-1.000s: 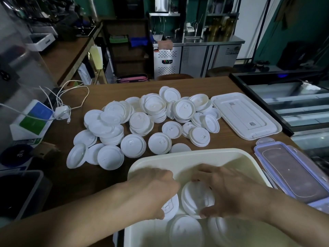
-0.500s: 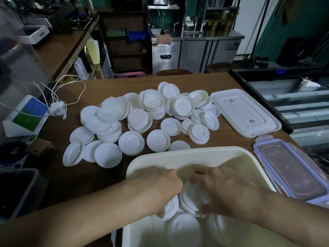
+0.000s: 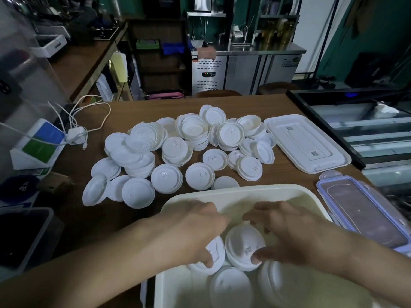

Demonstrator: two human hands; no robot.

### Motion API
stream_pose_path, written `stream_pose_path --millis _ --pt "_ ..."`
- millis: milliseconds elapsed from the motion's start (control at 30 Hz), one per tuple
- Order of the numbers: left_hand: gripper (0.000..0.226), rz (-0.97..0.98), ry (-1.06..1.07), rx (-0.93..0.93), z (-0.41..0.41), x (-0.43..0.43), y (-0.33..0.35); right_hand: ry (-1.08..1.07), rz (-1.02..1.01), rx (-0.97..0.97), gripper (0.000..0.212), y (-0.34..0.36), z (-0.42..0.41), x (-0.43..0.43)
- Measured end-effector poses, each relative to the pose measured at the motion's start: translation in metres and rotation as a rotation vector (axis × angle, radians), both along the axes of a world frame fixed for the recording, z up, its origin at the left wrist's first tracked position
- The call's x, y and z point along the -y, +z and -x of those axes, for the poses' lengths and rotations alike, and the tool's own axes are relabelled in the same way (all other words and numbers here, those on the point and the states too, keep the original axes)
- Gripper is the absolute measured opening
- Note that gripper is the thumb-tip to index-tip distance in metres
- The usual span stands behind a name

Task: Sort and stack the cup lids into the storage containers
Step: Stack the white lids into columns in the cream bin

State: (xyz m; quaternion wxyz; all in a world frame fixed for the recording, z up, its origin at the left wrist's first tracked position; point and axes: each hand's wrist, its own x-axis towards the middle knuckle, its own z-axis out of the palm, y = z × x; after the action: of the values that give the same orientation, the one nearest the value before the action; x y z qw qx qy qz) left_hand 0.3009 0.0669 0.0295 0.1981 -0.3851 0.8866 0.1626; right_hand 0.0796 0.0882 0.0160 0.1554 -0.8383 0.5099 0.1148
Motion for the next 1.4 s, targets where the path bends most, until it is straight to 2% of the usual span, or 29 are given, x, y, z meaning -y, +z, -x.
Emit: stream_pose_path --millis 100,200,300,433,500,733,833,1000,1200,1400 --pt "0.048 0.028 -0.050 -0.195 -0.011 0.007 0.016 -0.023 0.064 0.158 0.054 0.025 0.007 0.005" --pt "0.042 0.025 0.030 -0.388 -0.023 0.028 0.028 -0.070 0.148 0.319 0.041 0.048 0.010 0.018" --pt "0.023 0.114 0.101 -0.562 -0.028 0.053 0.032 -0.091 0.211 0.412 0.032 0.057 0.013 0.041" --pt "0.017 0.196 0.184 -0.690 -0.037 0.089 0.014 -0.072 0.198 0.452 0.031 0.049 0.014 0.078" --pt "0.023 0.207 0.197 -0.668 -0.043 0.106 -0.002 -0.048 0.178 0.427 0.033 0.038 0.016 0.100" --pt "0.086 0.229 0.170 -0.374 -0.044 0.145 -0.074 0.099 -0.039 0.263 0.063 -0.027 0.025 0.163" --pt "0.099 0.242 0.169 -0.318 -0.040 0.149 -0.092 0.166 -0.043 0.186 0.074 -0.045 0.019 0.171" --pt "0.093 0.245 0.204 -0.337 -0.042 0.154 -0.108 0.225 0.009 0.100 0.083 -0.068 0.010 0.174" --pt "0.059 0.180 0.281 -0.447 -0.043 0.155 -0.100 0.234 0.035 0.160 0.074 -0.071 0.005 0.182" --pt "0.074 0.169 0.321 -0.517 -0.048 0.158 -0.090 0.159 0.078 0.256 0.071 -0.053 0.012 0.183"
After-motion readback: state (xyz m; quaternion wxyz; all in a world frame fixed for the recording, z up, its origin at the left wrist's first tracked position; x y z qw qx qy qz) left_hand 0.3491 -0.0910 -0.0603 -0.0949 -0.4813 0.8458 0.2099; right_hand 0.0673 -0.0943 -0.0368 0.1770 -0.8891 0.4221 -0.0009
